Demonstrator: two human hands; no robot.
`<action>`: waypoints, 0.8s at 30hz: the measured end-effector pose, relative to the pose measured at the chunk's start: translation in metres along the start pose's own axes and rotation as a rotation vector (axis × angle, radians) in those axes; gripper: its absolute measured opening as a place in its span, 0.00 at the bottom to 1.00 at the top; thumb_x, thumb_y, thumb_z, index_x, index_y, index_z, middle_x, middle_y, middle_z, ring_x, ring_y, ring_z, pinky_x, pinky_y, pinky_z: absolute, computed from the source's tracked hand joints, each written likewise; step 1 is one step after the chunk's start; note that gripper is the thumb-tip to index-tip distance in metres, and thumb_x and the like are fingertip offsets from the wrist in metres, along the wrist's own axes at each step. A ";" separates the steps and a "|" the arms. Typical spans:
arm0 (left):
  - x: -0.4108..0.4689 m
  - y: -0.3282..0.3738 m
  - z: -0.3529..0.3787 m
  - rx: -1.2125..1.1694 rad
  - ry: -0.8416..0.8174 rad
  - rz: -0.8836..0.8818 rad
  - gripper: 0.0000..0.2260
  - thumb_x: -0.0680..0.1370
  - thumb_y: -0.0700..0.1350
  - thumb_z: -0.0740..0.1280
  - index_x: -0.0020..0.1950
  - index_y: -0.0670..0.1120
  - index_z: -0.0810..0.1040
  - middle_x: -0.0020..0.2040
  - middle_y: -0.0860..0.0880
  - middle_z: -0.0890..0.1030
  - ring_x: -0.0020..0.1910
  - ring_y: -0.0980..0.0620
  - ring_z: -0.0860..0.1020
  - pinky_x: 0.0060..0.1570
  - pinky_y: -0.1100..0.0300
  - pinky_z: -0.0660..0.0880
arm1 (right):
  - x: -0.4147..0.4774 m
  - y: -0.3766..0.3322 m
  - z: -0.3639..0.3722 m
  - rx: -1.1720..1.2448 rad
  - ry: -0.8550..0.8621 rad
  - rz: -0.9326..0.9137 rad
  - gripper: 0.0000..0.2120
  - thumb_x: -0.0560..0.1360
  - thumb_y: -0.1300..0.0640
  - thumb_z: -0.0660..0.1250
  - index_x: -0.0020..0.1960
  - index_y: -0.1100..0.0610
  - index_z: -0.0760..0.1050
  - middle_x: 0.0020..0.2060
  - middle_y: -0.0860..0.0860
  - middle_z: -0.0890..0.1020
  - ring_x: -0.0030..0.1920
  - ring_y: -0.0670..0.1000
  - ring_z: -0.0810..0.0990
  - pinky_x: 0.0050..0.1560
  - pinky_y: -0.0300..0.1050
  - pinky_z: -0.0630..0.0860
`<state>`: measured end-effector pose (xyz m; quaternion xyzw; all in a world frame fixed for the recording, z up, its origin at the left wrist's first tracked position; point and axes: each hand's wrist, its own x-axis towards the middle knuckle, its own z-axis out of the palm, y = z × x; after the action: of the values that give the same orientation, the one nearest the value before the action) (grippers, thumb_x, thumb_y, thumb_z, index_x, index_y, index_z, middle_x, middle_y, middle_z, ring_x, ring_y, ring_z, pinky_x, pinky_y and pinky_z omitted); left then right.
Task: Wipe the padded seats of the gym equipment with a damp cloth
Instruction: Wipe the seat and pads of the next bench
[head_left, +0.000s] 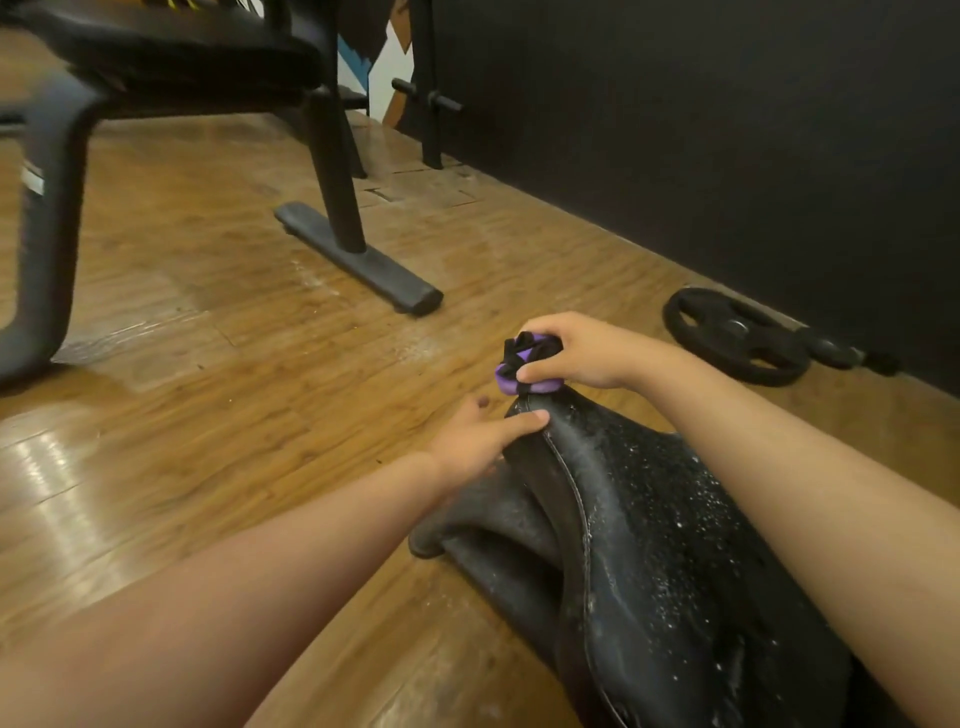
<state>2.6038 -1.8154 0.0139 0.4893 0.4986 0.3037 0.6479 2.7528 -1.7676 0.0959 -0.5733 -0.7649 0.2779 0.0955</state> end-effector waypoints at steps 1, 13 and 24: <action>0.003 0.003 -0.002 0.019 0.060 0.061 0.40 0.72 0.52 0.74 0.76 0.46 0.57 0.71 0.48 0.69 0.64 0.51 0.72 0.51 0.60 0.74 | 0.003 -0.003 0.003 -0.014 -0.001 -0.001 0.06 0.73 0.61 0.71 0.48 0.59 0.77 0.35 0.45 0.77 0.34 0.39 0.73 0.37 0.33 0.69; 0.040 0.060 -0.030 0.531 -0.121 0.371 0.12 0.72 0.36 0.73 0.54 0.39 0.78 0.45 0.43 0.80 0.44 0.49 0.77 0.51 0.50 0.76 | -0.032 0.013 -0.005 0.534 0.116 0.202 0.22 0.76 0.62 0.66 0.69 0.56 0.66 0.54 0.56 0.81 0.53 0.50 0.81 0.61 0.45 0.75; 0.047 0.029 -0.023 0.040 -0.075 0.203 0.13 0.76 0.33 0.68 0.58 0.41 0.71 0.54 0.40 0.76 0.49 0.46 0.77 0.52 0.50 0.78 | -0.056 0.015 0.032 -0.147 0.163 0.359 0.31 0.64 0.38 0.75 0.62 0.51 0.75 0.55 0.47 0.80 0.54 0.48 0.77 0.51 0.41 0.70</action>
<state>2.5999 -1.7570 0.0238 0.5610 0.4277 0.3391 0.6223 2.7687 -1.8267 0.0708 -0.7262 -0.6585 0.1867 0.0639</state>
